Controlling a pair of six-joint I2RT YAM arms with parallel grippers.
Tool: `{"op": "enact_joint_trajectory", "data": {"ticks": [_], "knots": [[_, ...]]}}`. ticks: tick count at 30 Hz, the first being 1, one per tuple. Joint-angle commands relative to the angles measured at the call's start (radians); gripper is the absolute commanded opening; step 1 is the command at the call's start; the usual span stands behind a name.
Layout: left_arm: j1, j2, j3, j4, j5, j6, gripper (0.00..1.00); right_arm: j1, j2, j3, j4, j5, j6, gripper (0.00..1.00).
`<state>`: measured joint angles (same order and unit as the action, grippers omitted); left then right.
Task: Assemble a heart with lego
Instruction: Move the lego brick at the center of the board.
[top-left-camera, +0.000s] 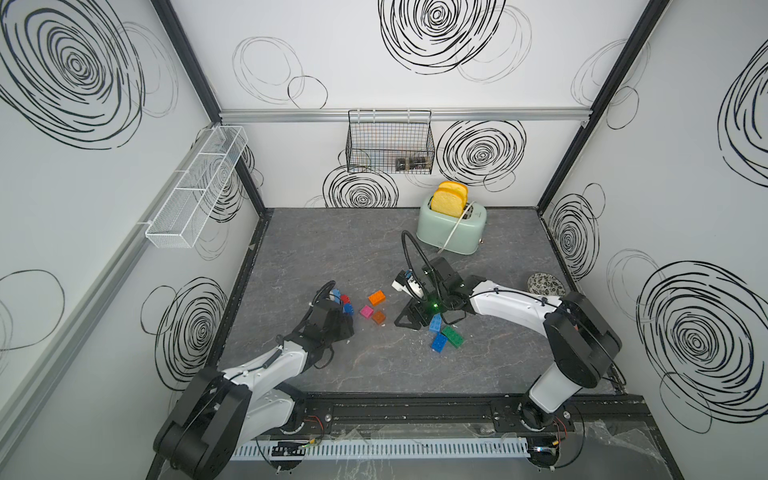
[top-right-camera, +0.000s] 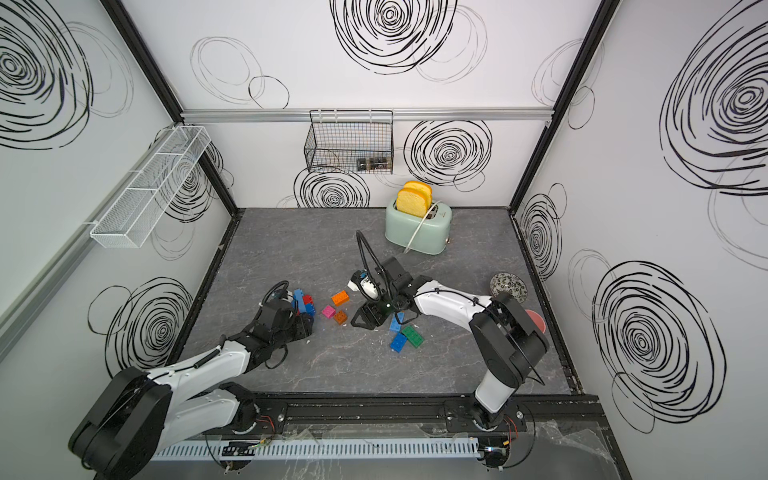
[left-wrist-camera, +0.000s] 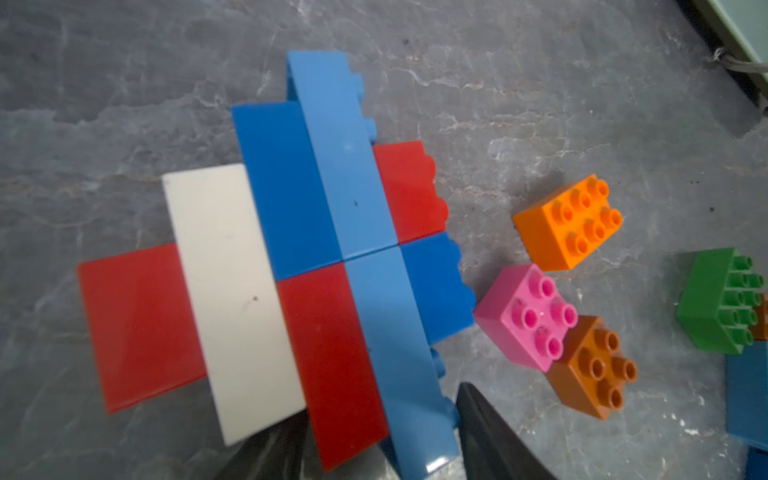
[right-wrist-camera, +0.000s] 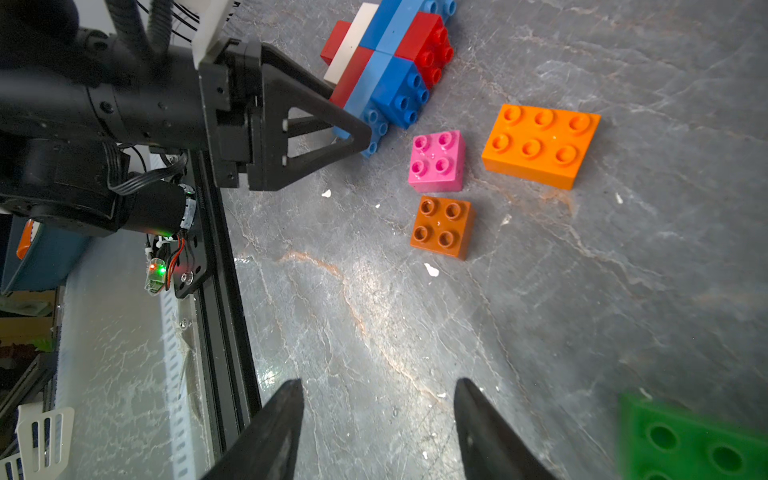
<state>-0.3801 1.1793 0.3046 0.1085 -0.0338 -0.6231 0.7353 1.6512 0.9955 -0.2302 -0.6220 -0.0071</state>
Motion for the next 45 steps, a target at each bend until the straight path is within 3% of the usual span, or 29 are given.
{"op": "enact_joint_trajectory", "data": {"ticks": [1,12,15,23,28,35,45], "knots": [[0.032,0.055,0.041,0.090,0.054,0.031,0.62,-0.005,0.001,-0.003,-0.008,-0.007,-0.013,0.61],[0.109,0.229,0.153,0.223,0.128,-0.096,0.65,-0.001,0.001,-0.008,-0.007,-0.004,-0.011,0.61],[0.095,0.269,0.187,0.244,0.175,-0.123,0.65,-0.001,0.002,-0.008,-0.010,-0.001,-0.011,0.61],[0.023,0.204,0.168,0.181,0.131,-0.120,0.65,0.001,0.004,-0.008,-0.009,-0.004,-0.012,0.61],[-0.001,0.148,0.156,0.139,0.107,-0.109,0.60,0.001,0.007,-0.006,-0.009,-0.004,-0.014,0.61],[-0.003,0.235,0.212,0.126,0.129,-0.071,0.45,0.001,0.009,-0.007,-0.014,0.003,-0.013,0.60],[-0.028,0.333,0.252,0.150,0.097,-0.033,0.43,0.001,0.022,-0.004,-0.018,0.000,-0.018,0.59]]}}
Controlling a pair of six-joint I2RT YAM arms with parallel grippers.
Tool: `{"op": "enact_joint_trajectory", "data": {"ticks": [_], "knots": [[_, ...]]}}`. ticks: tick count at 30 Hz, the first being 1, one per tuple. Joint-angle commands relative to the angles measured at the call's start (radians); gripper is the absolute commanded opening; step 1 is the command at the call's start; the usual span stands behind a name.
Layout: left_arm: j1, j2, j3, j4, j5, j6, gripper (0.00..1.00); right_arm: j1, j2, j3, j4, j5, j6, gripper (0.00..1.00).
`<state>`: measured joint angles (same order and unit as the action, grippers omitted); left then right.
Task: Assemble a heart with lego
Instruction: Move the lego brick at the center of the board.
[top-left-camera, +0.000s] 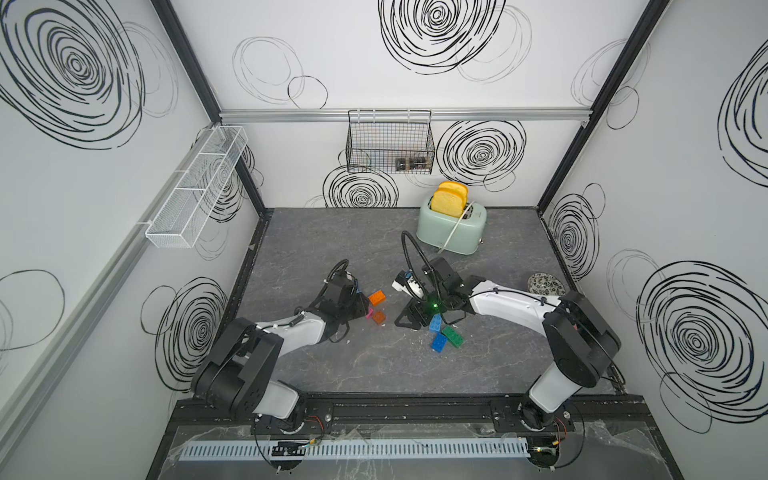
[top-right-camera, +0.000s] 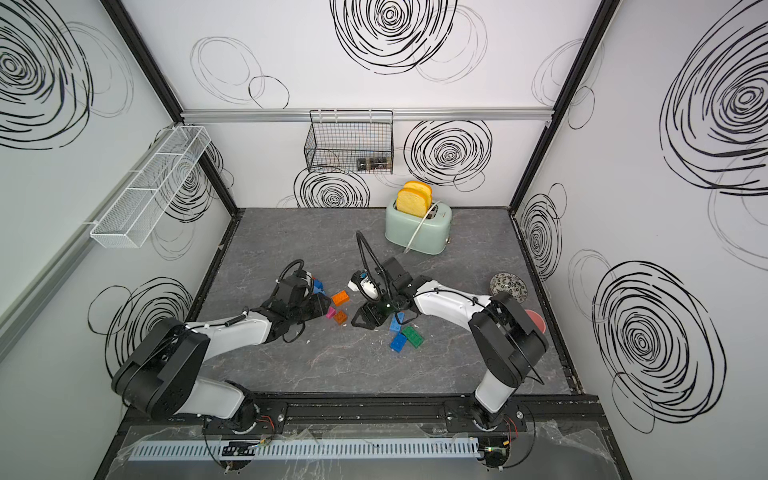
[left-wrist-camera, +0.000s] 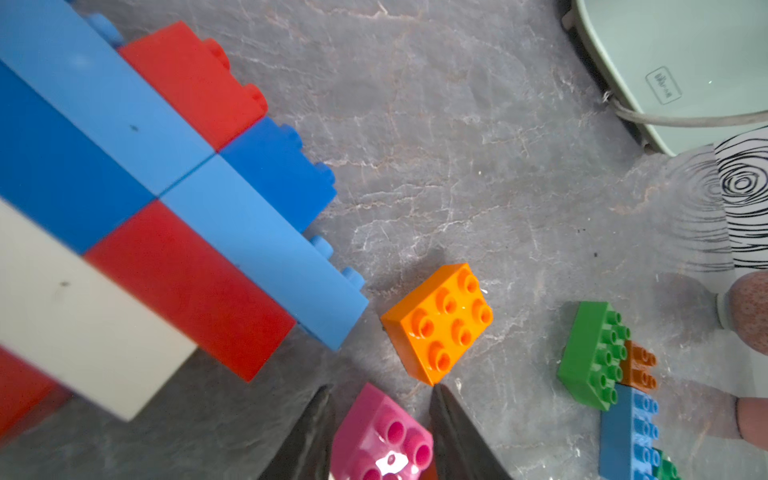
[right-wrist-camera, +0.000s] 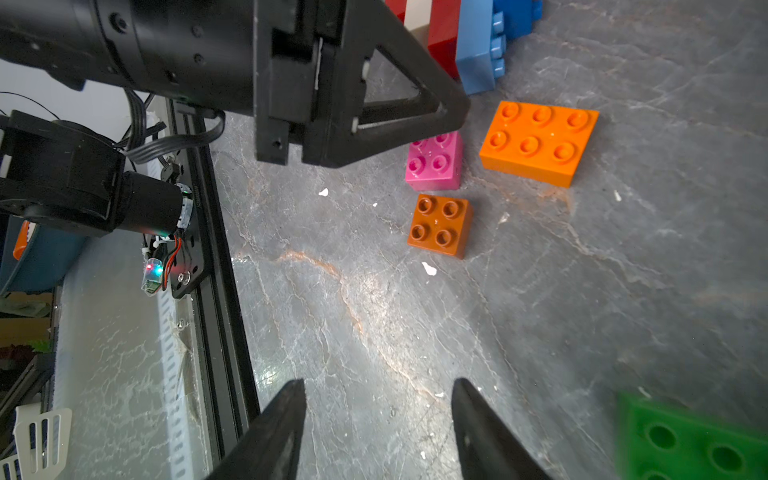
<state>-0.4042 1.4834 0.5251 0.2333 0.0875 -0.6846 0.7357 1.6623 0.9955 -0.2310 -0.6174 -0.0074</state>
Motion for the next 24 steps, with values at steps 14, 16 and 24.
{"op": "enact_joint_trajectory", "data": {"ticks": [14,16,24], "knots": [[0.099,0.184,0.156,0.068,0.020,0.084,0.43,0.001,0.004,-0.007,-0.018,0.001,-0.020,0.59],[0.110,0.183,0.161,0.065,0.022,0.086,0.43,0.001,0.001,-0.007,-0.018,0.002,-0.020,0.59],[0.116,0.123,0.167,0.060,0.018,0.081,0.47,0.008,-0.010,-0.009,-0.009,0.039,-0.010,0.59]]}}
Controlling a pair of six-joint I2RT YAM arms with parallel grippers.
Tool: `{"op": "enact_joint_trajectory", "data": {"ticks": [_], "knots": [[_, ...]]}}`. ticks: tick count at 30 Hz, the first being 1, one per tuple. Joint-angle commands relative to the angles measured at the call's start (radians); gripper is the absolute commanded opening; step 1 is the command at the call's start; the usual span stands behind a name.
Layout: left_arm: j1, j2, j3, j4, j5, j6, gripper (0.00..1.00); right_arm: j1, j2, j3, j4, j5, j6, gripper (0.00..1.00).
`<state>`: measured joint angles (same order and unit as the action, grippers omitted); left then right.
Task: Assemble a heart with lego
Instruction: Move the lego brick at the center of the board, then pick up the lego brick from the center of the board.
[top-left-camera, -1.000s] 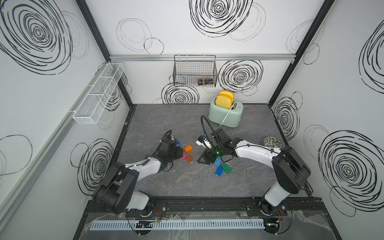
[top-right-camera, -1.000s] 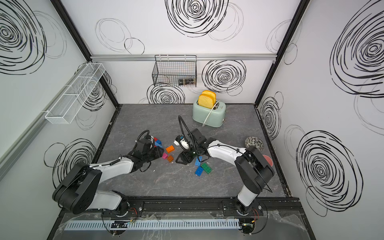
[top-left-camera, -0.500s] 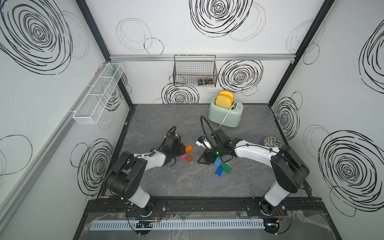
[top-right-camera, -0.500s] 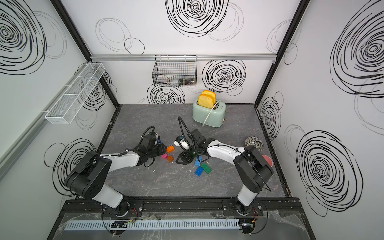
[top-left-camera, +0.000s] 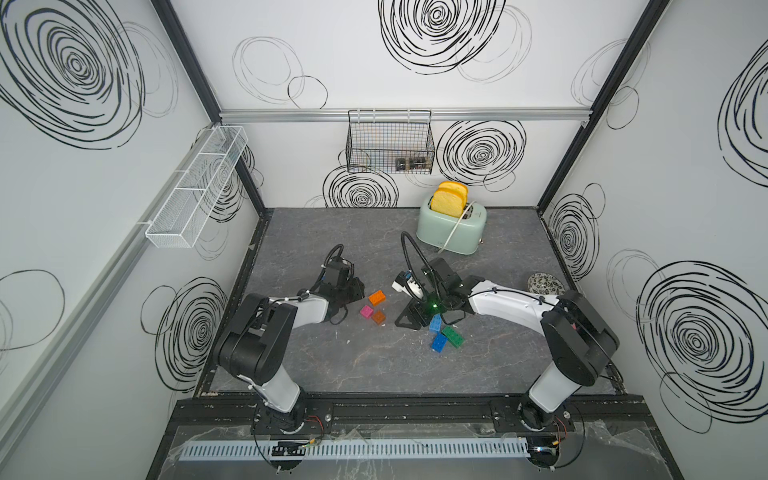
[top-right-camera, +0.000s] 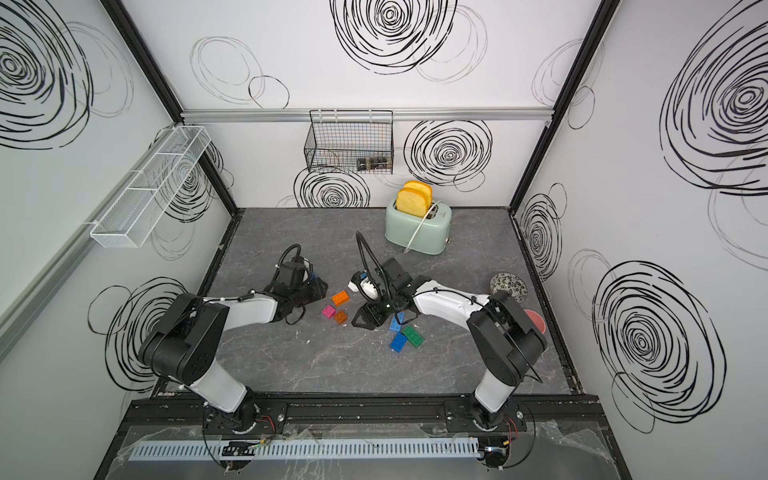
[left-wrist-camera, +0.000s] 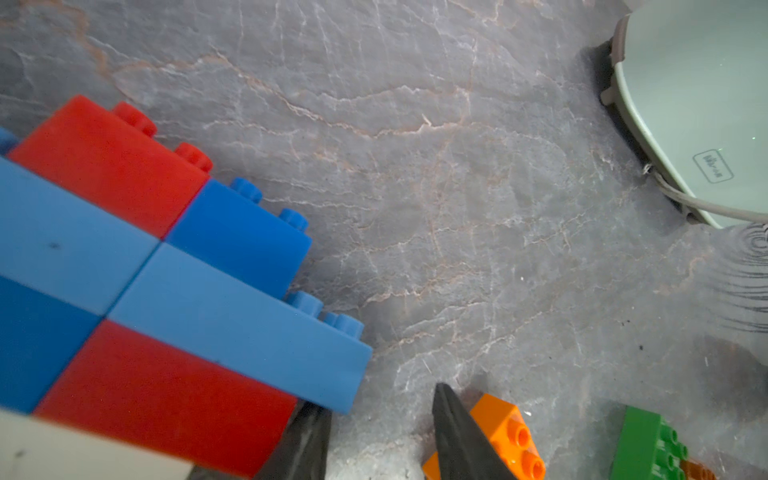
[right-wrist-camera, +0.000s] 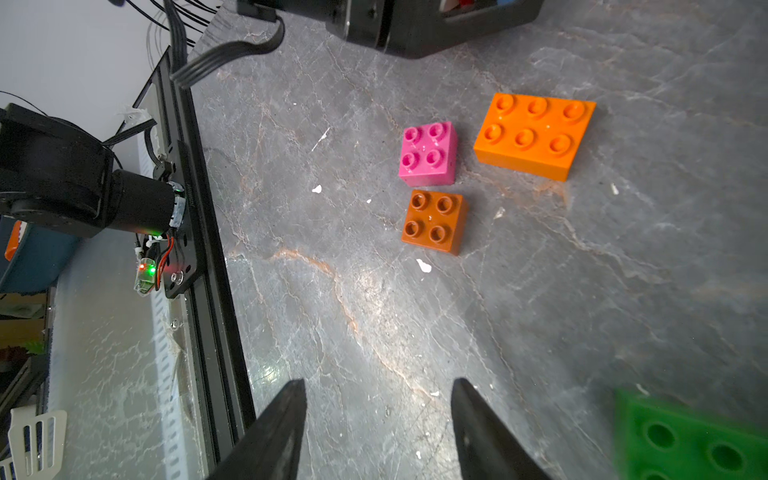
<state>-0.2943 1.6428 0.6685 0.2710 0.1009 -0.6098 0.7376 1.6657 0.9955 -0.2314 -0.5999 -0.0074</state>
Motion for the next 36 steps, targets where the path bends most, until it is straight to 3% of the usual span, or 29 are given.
{"op": "enact_joint_trajectory", "data": {"ticks": [1,11,22,31,36], "knots": [[0.006,-0.044,0.022,0.032,0.015,0.002,0.48,0.010,-0.019,-0.010,-0.005,0.034,-0.007,0.59],[-0.043,-0.153,-0.010,0.026,0.071,0.015,0.63,0.035,-0.113,-0.069,0.063,0.166,0.030,0.61],[-0.151,-0.318,-0.090,-0.092,-0.068,0.045,0.75,0.063,-0.148,-0.150,0.156,0.274,0.135,0.62],[-0.269,-0.426,-0.166,-0.175,-0.207,0.035,0.79,0.046,-0.164,-0.220,0.203,0.377,0.228,0.62],[-0.277,-0.454,-0.205,-0.173,-0.189,-0.009,0.80,0.006,-0.181,-0.241,0.207,0.379,0.259,0.62]]}}
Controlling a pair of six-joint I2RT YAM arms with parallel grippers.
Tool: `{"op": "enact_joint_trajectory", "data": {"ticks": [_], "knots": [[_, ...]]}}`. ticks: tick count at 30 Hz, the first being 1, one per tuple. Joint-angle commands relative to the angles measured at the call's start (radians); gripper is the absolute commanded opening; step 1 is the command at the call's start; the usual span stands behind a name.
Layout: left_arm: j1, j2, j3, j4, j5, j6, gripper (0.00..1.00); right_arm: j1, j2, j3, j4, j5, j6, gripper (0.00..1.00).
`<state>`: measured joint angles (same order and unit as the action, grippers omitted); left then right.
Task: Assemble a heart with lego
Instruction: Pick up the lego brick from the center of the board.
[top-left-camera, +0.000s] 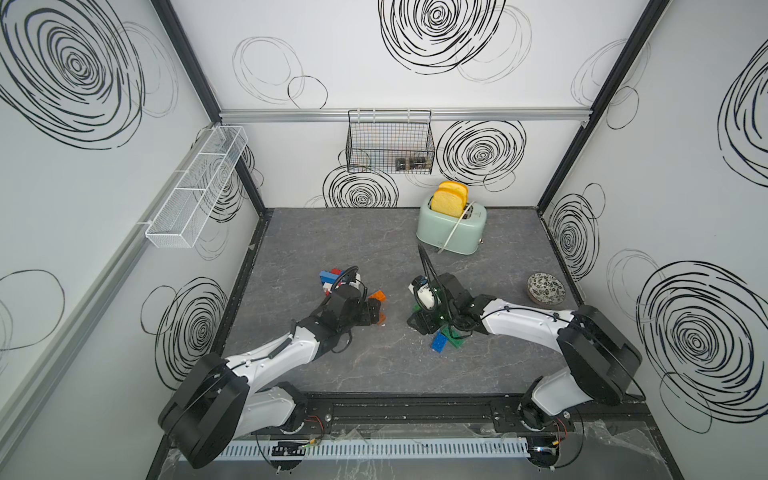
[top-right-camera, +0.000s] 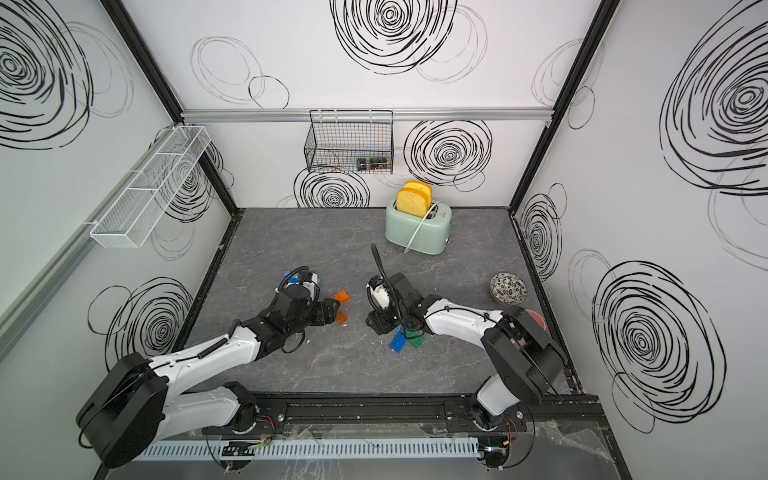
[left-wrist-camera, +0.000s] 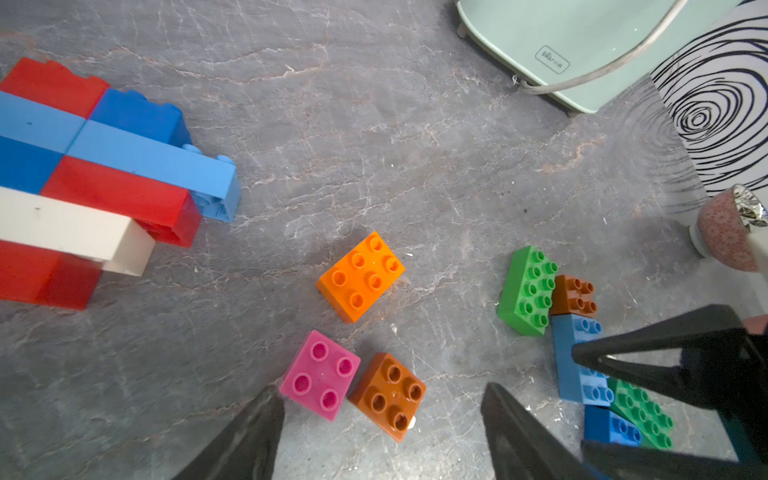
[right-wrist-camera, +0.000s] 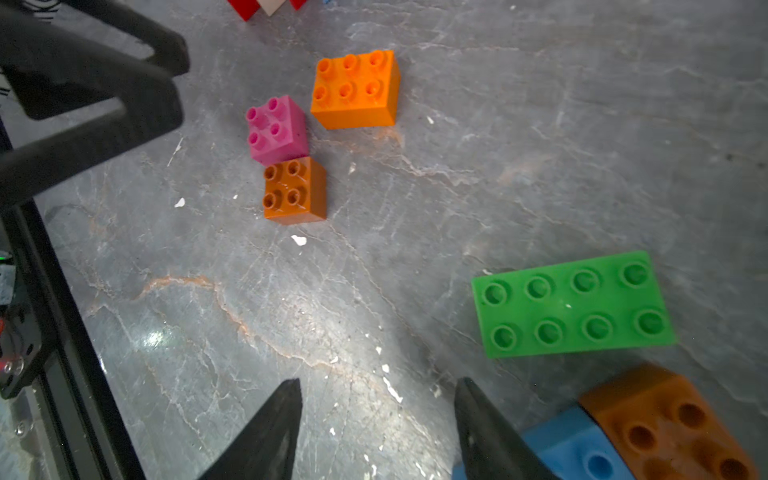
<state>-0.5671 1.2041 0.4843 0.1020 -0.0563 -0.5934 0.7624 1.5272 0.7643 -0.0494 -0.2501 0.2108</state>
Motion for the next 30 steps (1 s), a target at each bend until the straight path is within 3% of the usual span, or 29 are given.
{"op": "enact_joint_trajectory", "data": {"ticks": [1,9,15,20,30], "knots": [[-0.010,-0.014,-0.022,-0.009,-0.029,-0.027,0.80,-0.025,-0.052,-0.011,0.022,0.029,0.042,0.63],[-0.059,0.038,-0.023,0.005,-0.010,-0.045,0.79,-0.059,-0.078,0.023,-0.011,0.004,0.040,0.62],[-0.054,0.081,0.012,-0.044,0.016,-0.024,0.78,-0.063,-0.084,0.057,-0.031,0.006,0.033,0.61],[-0.051,0.059,-0.024,-0.058,0.011,-0.077,0.76,-0.064,-0.085,0.062,-0.036,0.018,0.028,0.61],[0.022,0.056,-0.027,-0.081,0.009,-0.060,0.60,-0.082,-0.064,0.055,-0.032,-0.003,0.009,0.61]]}}
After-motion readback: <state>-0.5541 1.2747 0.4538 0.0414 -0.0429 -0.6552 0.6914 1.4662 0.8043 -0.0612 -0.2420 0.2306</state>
